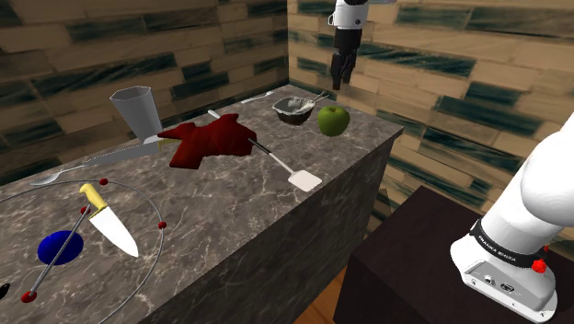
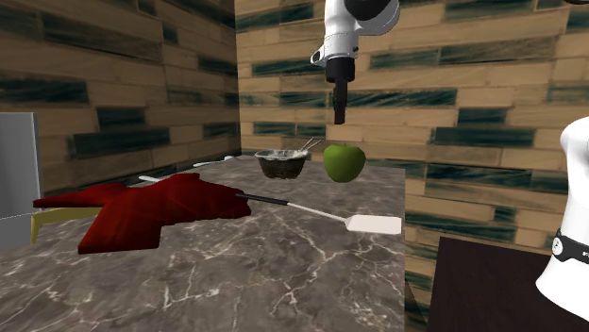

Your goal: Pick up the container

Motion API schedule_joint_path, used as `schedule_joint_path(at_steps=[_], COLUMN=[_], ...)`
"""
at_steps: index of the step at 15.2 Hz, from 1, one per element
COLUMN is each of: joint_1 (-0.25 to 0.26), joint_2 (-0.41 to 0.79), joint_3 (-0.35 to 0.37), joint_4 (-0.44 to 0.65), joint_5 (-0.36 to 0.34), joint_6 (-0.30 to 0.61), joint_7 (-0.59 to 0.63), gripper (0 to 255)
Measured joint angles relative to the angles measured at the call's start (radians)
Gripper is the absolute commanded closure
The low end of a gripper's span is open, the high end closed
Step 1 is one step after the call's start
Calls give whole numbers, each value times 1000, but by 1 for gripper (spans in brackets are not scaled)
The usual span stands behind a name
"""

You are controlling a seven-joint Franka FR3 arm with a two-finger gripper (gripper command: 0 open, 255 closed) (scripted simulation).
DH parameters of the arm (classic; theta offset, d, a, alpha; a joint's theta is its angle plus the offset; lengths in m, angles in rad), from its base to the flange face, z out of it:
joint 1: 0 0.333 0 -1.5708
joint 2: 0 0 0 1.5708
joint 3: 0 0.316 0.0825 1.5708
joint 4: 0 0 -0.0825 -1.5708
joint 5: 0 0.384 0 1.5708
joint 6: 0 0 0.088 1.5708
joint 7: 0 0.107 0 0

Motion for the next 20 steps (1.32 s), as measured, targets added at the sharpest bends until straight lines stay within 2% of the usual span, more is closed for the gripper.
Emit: schedule_joint_path(at_steps=[7, 14, 17, 20], joint_1=[-7, -24, -26, -24], joint_2=[279, 599, 630, 633], joint_3=[10, 47, 50, 51], joint_4=[294, 717, 735, 701], joint_5=[88, 149, 154, 155], joint_6=[-26, -141, -130, -93], joint_7=[-115, -179, -189, -196], gripper=[0, 0, 0, 0])
